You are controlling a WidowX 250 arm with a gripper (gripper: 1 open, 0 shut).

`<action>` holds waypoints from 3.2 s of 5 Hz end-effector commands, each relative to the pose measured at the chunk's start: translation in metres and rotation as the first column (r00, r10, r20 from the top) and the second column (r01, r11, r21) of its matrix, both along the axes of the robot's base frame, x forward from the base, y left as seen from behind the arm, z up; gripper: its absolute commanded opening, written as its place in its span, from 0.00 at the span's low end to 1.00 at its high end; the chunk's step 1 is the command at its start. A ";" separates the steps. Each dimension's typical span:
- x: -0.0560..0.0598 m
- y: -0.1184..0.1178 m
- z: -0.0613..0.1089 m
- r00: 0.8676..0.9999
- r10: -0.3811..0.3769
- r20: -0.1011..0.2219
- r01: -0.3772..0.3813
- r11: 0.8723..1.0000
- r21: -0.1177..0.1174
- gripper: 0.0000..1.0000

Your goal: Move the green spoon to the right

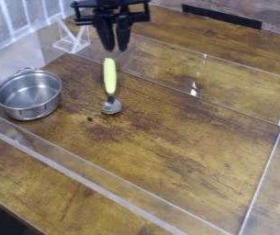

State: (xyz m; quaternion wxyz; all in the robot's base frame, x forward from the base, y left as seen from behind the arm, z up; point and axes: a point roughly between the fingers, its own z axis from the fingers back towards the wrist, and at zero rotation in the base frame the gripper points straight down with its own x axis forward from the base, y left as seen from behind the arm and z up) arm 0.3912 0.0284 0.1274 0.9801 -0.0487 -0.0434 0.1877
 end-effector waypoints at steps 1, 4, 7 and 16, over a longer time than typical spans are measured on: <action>0.003 -0.014 0.038 0.996 -0.020 0.090 0.020 1.000 0.009 0.00; 0.001 -0.030 0.030 0.995 -0.029 0.100 0.030 0.999 -0.014 1.00; 0.001 0.005 -0.014 0.989 0.124 0.080 -0.126 0.992 0.017 1.00; -0.002 -0.019 0.026 0.988 -0.100 0.118 0.091 0.993 0.078 0.00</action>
